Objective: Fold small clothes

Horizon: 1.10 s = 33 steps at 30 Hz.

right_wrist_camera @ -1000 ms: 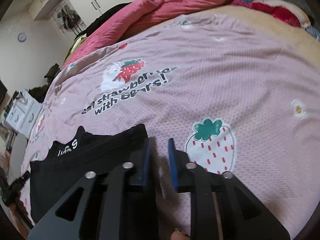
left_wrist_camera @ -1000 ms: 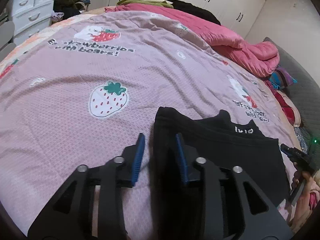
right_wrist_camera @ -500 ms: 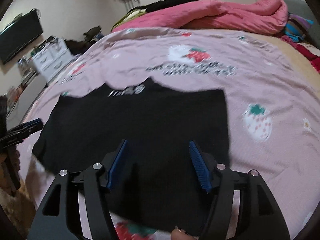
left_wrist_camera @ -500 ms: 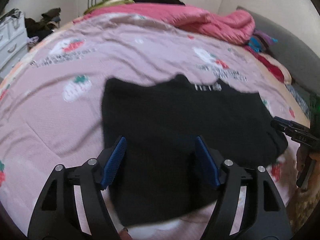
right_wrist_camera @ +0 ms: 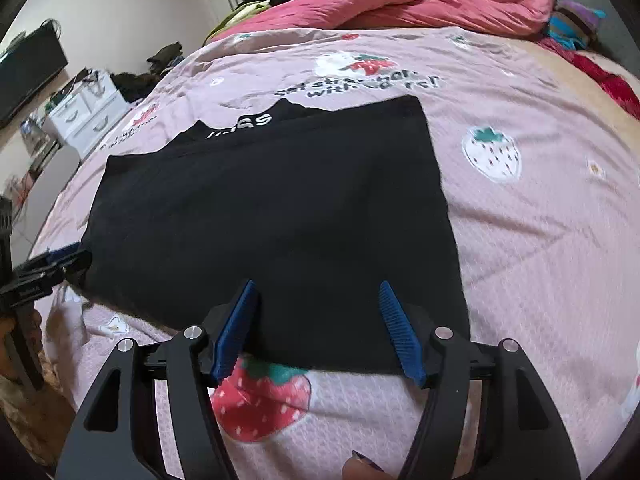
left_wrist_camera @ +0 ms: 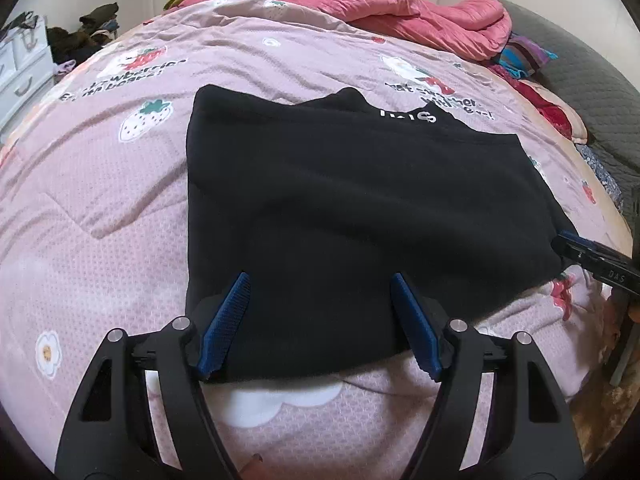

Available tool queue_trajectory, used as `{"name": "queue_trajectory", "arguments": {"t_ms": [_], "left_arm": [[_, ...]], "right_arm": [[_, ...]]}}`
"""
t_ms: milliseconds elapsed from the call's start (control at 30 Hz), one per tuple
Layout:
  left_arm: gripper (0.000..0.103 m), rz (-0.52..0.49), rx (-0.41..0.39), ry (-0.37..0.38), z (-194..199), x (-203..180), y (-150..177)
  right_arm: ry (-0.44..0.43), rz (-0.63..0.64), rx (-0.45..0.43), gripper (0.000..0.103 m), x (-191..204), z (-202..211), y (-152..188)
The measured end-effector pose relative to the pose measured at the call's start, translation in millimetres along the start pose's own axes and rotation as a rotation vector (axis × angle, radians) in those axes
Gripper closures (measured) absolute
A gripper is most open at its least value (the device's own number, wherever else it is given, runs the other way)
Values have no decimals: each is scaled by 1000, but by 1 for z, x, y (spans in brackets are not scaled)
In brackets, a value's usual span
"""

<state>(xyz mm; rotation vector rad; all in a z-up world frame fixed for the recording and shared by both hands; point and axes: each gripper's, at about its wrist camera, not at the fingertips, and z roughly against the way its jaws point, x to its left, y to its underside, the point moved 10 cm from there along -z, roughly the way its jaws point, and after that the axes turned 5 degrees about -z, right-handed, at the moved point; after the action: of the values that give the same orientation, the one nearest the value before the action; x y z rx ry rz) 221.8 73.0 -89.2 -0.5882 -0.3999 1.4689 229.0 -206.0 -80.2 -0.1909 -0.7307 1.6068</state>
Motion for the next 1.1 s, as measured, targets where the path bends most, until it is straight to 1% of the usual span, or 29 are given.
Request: {"name": "queue_trajectory", "arguments": {"t_ms": [133, 167, 233, 333, 500, 533, 567, 600, 667, 767, 833, 900, 967, 1000, 1100], "left_arm": [[39, 21, -11, 8, 4, 1, 3], [39, 30, -18, 14, 6, 1, 3], [39, 49, -31, 27, 10, 2, 5], [39, 72, -48, 42, 17, 5, 7], [39, 108, -79, 60, 30, 9, 10], [38, 116, -85, 60, 33, 11, 11], [37, 121, -88, 56, 35, 13, 11], [34, 131, -91, 46, 38, 16, 13], [32, 147, -94, 39, 41, 21, 16], [31, 175, -94, 12, 44, 33, 23], [26, 187, -95, -10, 46, 41, 27], [18, 205, -96, -35, 48, 50, 30], [15, 216, -93, -55, 50, 58, 30], [10, 220, -92, -64, 51, 62, 30], [9, 228, -87, -89, 52, 74, 27]], "right_arm": [[-18, -42, -18, 39, -4, 7, 2], [-28, -52, -24, 37, -4, 9, 3], [-48, -64, -33, 29, -3, 13, 5], [-58, -70, -53, 24, -3, 21, 9], [-57, -79, -89, 23, -3, 32, 11], [-60, -81, -94, 15, -2, 34, 10], [-65, -88, -104, 11, -1, 37, 10], [-69, -91, -111, 9, 0, 39, 10], [-84, -88, -114, 9, 6, 42, 11], [-85, -57, -126, 8, 19, 45, 11], [-84, -18, -131, 8, 33, 45, 11], [-88, 28, -131, 7, 49, 44, 12], [-93, 74, -129, 7, 67, 42, 14], [-98, 108, -125, 6, 80, 39, 16], [-111, 200, -109, 6, 114, 32, 22]]}}
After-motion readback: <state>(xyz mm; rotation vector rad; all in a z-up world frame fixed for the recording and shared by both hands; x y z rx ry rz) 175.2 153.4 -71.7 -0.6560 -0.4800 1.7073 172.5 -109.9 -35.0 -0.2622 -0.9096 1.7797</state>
